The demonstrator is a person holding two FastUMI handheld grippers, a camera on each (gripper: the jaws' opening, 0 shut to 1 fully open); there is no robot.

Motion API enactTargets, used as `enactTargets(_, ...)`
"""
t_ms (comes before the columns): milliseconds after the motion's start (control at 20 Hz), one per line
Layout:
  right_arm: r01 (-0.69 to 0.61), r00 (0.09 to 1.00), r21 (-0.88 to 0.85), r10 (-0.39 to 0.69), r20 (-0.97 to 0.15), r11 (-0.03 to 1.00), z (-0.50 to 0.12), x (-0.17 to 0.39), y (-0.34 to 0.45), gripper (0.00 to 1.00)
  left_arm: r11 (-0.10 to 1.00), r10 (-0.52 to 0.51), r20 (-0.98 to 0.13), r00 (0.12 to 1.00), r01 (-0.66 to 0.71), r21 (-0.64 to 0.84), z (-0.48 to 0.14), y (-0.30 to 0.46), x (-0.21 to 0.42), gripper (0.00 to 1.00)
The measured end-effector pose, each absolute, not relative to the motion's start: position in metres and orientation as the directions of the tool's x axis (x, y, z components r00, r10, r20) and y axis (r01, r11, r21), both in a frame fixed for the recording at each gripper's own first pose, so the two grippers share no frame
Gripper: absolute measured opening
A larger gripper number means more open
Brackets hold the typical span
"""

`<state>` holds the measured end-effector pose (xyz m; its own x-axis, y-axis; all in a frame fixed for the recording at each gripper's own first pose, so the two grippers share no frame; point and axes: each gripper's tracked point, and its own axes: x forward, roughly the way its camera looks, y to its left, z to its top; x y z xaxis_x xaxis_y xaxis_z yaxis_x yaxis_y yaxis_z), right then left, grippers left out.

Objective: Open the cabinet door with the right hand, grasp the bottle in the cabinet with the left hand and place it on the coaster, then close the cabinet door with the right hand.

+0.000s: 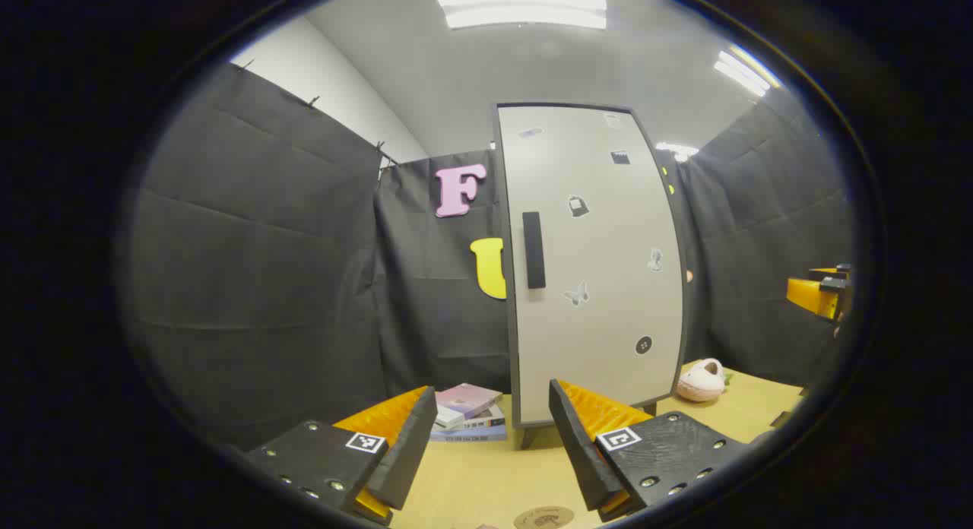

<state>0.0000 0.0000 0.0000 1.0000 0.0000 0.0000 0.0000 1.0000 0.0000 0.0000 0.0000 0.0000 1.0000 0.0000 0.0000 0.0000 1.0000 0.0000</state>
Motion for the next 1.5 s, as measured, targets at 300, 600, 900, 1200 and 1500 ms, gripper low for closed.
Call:
enactTargets(300,-0.004,1.0,-0.002,0.004,-0.005,1.0,-0.003,0.007,0.001,0.95,1.0,0.012,0.001,1.0,-0.012,0.004,0.001,0.003,0.005,0.85)
enactTargets(600,-0.001,1.0,0.005,0.001,-0.014,1.0,-0.005,0.014,0.0,0.95,1.0,0.016,0.008,1.0,-0.016,0.009,0.003,0.003,0.011,0.85)
enactTargets(900,0.007,1.0,0.015,-0.007,-0.025,1.0,-0.008,0.017,-0.001,0.95,1.0,0.023,0.014,1.0,-0.024,0.007,0.005,0.005,0.01,0.85)
enactTargets(1200,-0.007,0.999,0.012,0.008,-0.032,1.0,-0.005,0.021,0.006,0.95,0.999,0.035,0.021,0.999,-0.035,0.008,0.008,0.013,0.004,0.85)
enactTargets(1500,-0.072,0.997,0.031,0.072,-0.005,0.997,0.014,0.035,0.04,0.95,0.997,0.073,0.036,0.997,-0.074,0.022,0.014,0.036,-0.01,0.85)
